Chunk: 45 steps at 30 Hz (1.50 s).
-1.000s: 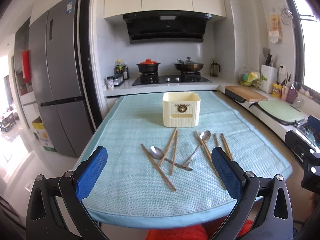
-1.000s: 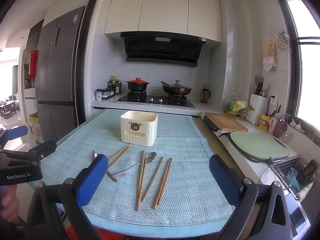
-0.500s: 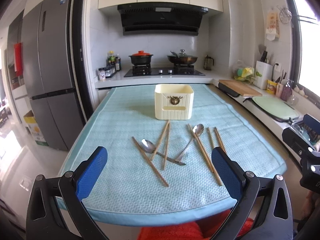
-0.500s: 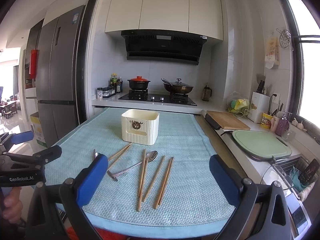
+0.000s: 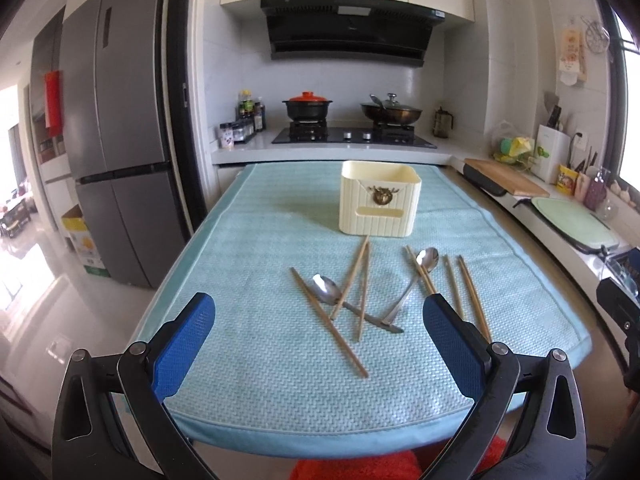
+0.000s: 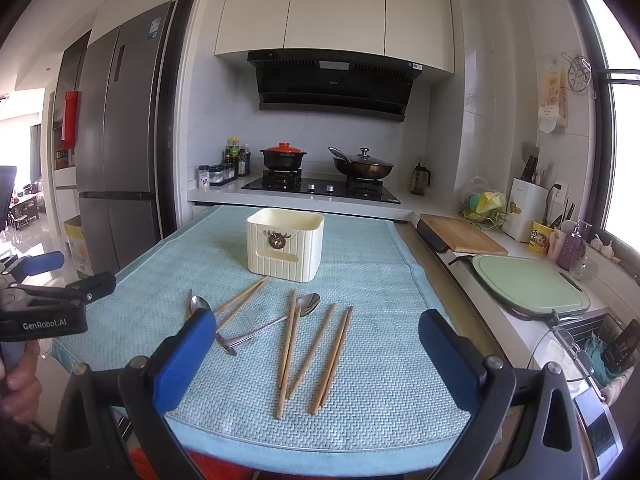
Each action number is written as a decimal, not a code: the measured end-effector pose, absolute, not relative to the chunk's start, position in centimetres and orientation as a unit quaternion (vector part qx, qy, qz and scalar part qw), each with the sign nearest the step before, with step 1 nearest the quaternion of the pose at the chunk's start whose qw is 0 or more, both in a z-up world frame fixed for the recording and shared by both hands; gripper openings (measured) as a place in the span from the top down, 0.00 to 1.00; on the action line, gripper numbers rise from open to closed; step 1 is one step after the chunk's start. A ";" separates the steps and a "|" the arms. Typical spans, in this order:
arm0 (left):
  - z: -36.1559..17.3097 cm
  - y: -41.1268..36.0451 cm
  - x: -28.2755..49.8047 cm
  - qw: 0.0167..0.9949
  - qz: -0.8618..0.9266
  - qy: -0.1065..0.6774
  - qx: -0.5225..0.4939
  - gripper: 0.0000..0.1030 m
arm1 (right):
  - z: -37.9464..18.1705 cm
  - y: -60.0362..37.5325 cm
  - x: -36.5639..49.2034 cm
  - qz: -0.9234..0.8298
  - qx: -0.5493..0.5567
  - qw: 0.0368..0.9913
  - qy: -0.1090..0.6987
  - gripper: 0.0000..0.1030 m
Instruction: Organize utensils
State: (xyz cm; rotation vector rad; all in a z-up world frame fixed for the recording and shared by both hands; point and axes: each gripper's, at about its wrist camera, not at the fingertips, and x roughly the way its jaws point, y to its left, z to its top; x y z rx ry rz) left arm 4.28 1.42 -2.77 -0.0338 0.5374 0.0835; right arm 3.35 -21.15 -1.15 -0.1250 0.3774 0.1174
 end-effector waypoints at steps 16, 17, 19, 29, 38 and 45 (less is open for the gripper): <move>-5.7 3.4 7.4 0.948 0.055 0.311 -0.038 0.00 | -3.1 -21.0 6.3 0.058 -0.064 0.969 0.233 0.00; -5.8 3.5 7.6 0.948 0.056 0.312 -0.039 0.00 | -3.2 -21.0 6.5 0.056 -0.063 0.968 0.237 0.00; -6.1 3.6 8.1 0.946 0.058 0.317 -0.040 0.00 | -3.3 -21.2 6.9 0.053 -0.059 0.967 0.242 0.00; -8.1 3.5 10.0 0.932 0.062 0.355 -0.028 0.00 | -5.2 -23.8 9.6 0.046 -0.006 0.954 0.295 0.00; -10.3 5.1 12.8 0.912 0.055 0.401 -0.062 0.00 | -7.8 -25.2 11.9 0.030 0.009 0.938 0.345 0.00; -13.3 7.1 16.3 0.885 0.061 0.451 -0.095 0.00 | -9.1 -25.9 13.9 0.024 0.002 0.928 0.372 0.00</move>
